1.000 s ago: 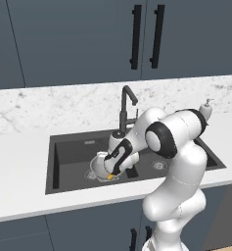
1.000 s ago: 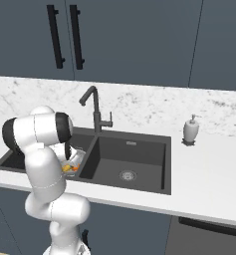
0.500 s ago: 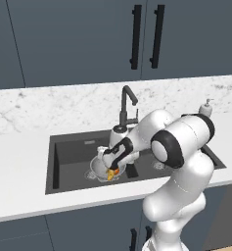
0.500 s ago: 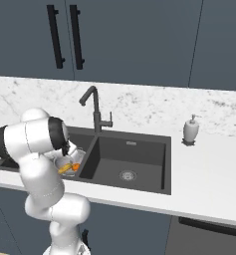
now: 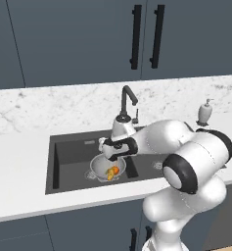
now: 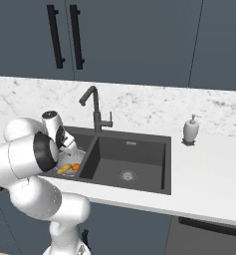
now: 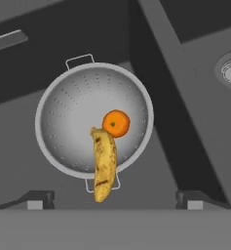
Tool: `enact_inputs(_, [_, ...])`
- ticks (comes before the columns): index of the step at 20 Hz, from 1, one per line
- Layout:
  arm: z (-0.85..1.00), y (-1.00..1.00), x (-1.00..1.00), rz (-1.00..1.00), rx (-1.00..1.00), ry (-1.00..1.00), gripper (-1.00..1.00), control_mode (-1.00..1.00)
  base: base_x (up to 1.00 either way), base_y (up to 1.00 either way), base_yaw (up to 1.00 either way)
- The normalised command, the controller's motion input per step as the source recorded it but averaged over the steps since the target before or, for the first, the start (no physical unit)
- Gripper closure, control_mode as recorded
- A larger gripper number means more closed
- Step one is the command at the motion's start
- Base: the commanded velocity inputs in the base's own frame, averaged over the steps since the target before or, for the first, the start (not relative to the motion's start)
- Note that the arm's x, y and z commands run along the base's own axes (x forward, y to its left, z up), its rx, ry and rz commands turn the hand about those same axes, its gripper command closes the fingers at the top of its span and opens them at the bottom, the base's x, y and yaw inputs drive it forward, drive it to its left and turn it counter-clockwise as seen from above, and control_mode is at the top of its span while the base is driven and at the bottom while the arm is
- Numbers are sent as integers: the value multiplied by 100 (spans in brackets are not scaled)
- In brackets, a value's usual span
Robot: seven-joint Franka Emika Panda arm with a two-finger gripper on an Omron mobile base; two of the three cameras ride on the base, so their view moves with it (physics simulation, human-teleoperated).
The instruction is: Put the colander in the sink, put the banana, tangerine in the colander, and turn on the sink faucet and pour water over the colander.
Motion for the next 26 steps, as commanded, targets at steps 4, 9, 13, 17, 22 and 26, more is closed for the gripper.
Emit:
enact_inputs(4, [55,-3,-46,0,0,-8,-100,-100,0,0,0])
enact_inputs(9, [47,-14,-55,0,0,-11,-100,-100,0,0,0])
enact_inputs(13, [48,-28,-28,4,0,-16,-100,-100,0,0,0])
enact_inputs(17, [44,-31,-26,9,0,-23,-100,-100,0,0,0])
enact_inputs(22, [46,-19,-15,8,0,-26,-100,-100,0,0,0])
enact_inputs(26, [63,-20,-3,9,2,-23,-100,-100,0,0,0])
